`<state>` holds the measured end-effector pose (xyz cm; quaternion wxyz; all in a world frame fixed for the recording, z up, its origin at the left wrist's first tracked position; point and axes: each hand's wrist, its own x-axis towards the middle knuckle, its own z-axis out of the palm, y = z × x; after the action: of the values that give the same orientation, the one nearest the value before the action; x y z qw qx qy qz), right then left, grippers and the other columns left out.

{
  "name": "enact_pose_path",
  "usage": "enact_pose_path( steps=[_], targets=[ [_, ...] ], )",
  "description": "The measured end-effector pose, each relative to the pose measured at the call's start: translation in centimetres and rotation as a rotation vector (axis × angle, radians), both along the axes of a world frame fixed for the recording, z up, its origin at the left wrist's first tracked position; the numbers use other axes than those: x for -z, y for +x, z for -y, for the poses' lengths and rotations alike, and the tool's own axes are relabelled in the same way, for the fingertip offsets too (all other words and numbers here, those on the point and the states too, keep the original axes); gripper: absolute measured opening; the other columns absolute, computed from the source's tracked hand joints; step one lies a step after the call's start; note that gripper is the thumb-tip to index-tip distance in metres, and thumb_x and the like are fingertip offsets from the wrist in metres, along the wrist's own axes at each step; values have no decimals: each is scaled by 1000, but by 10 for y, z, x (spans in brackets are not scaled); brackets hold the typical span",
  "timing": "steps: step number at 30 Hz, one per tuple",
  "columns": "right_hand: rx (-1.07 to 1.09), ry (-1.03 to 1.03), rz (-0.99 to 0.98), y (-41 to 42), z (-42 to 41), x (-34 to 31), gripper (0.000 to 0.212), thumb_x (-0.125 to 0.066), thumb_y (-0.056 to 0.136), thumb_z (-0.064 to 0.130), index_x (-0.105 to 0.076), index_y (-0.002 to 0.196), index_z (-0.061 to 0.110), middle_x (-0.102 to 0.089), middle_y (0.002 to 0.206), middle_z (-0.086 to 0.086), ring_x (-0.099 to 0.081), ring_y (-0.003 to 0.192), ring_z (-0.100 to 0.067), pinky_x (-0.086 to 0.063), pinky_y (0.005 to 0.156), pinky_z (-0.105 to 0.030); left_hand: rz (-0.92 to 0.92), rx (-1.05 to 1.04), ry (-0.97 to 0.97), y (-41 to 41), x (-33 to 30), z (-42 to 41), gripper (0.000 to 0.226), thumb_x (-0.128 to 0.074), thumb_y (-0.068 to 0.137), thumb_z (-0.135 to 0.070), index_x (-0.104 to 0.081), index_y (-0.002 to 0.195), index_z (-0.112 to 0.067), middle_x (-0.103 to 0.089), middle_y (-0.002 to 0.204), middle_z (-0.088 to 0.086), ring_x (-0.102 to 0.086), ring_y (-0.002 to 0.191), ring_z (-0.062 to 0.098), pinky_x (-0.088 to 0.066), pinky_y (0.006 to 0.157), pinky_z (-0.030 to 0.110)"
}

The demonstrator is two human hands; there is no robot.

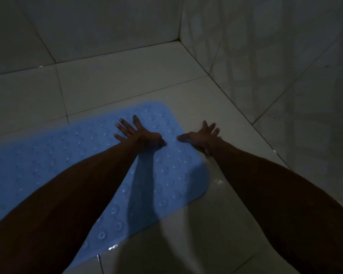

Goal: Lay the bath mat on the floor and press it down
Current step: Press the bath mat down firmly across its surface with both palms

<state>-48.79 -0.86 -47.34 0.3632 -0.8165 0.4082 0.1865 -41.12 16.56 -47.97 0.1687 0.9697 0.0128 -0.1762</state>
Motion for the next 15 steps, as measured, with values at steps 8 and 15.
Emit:
enact_pose_path(
  steps=[8, 15],
  targets=[
    [12, -62, 8, 1, -10, 3, 143, -81, 61, 62, 19, 153, 17, 36, 154, -15, 33, 142, -36, 20, 113, -58, -190, 84, 43, 14, -7, -7, 148, -79, 50, -71, 19, 150, -24, 35, 151, 19, 30, 139, 40, 12, 109, 64],
    [-1, -84, 102, 19, -24, 1, 130, -80, 67, 34, 16, 154, 18, 33, 156, -15, 30, 144, -35, 17, 114, -58, -88, 105, -111, 12, 2, -15, 124, -62, 66, -79, 9, 153, -24, 25, 156, 16, 24, 142, 37, 12, 110, 62]
  ],
)
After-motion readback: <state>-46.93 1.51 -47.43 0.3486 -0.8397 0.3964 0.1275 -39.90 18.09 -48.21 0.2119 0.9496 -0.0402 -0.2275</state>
